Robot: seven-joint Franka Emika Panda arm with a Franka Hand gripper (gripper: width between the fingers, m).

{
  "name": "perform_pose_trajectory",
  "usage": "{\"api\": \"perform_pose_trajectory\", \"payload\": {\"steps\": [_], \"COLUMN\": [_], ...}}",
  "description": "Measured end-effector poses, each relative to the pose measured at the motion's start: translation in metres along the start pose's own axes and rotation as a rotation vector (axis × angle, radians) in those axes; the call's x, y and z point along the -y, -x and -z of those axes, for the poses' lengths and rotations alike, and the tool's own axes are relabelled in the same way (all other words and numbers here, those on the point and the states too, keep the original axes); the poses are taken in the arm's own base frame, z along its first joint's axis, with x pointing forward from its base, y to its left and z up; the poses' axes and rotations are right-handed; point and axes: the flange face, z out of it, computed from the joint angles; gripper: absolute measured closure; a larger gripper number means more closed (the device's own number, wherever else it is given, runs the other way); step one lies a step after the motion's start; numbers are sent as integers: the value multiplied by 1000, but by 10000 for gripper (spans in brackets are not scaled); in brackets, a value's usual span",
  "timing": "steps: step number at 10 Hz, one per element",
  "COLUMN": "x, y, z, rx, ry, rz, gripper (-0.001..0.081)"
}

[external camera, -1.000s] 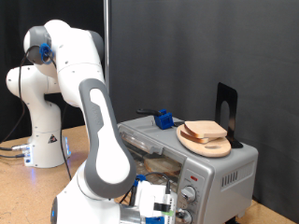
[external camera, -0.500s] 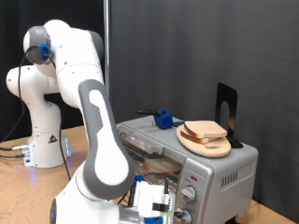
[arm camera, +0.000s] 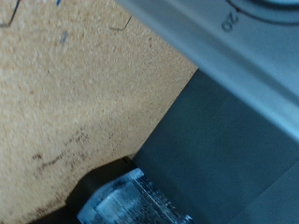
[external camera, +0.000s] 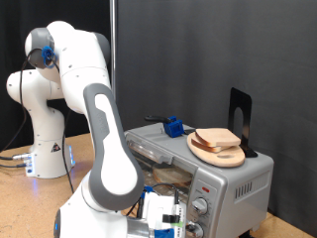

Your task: Make a piece of toast with the oven

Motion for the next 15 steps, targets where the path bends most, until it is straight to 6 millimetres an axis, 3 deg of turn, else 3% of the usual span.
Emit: {"api": "perform_pose_trajectory", "payload": {"steps": [15], "x": [1], "y": [-2], "z": [0], "rx": [43], "ry": [14], "rz": [103], "gripper": [11]}}
